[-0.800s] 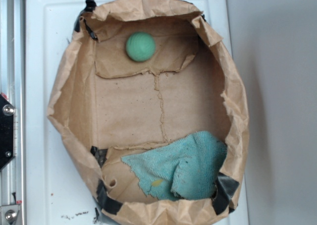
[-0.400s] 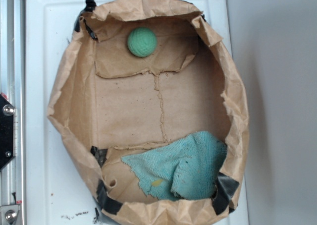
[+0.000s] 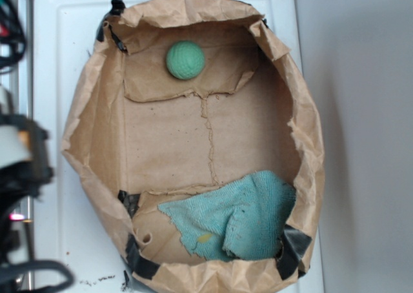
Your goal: Grab the green ball.
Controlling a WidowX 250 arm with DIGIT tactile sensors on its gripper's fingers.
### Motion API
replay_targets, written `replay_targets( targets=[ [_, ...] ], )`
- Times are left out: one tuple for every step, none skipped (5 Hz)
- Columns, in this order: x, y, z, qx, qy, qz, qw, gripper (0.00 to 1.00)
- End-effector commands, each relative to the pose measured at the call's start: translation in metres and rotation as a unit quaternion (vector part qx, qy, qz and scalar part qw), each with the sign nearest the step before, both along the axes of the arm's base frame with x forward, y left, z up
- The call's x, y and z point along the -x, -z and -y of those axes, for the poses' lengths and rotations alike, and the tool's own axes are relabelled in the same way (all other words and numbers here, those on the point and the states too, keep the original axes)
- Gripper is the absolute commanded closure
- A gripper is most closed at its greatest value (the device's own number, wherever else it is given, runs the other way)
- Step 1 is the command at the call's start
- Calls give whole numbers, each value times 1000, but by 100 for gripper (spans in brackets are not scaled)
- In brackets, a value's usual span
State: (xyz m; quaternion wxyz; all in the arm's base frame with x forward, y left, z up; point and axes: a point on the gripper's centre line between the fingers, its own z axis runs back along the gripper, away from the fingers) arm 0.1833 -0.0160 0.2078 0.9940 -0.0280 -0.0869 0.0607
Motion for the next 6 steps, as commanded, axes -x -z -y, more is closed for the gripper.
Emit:
replay_targets(
  targets=[
    [-45, 13, -24, 6, -31, 66, 997, 0],
    [-66, 32, -36, 6, -63, 65, 996, 0],
    [-79, 49, -45, -5, -118, 77, 990, 0],
    [-94, 63, -53, -16, -195, 84, 977, 0],
    [-94, 72, -59, -27, -315, 77, 945, 0],
    [-98, 85, -64, -61, -422, 83, 901, 0]
  ],
)
